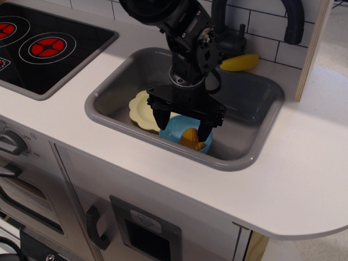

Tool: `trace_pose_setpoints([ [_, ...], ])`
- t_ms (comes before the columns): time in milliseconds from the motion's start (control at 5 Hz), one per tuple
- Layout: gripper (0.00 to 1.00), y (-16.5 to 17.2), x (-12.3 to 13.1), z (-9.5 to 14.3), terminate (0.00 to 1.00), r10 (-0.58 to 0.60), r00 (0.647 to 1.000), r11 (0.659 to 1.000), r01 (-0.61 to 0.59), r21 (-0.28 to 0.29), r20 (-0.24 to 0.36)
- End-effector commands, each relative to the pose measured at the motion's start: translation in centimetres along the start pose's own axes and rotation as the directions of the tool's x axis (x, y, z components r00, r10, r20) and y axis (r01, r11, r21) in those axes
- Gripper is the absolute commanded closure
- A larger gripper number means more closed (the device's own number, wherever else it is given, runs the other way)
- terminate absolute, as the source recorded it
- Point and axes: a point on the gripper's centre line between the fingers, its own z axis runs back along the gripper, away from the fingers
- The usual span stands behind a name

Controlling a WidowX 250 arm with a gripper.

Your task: Take corn out of bowl sink

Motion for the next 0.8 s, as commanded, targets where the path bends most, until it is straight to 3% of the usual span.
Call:
trace_pose_setpoints([
  [0, 1.00, -0.2, 0.2, -0.3, 0.00, -0.020, 1.000, 1.000, 0.020, 0.002, 0.002],
  [400, 1.00, -0.6, 0.1, 0.7, 0.00, -0.039, 0.999, 0.999, 0.040, -0.031, 0.009],
  [600, 1.00, -0.6, 1.5, 3.3, 0.00, 0.021, 0.999, 0.999, -0.020, -0.039, 0.038],
])
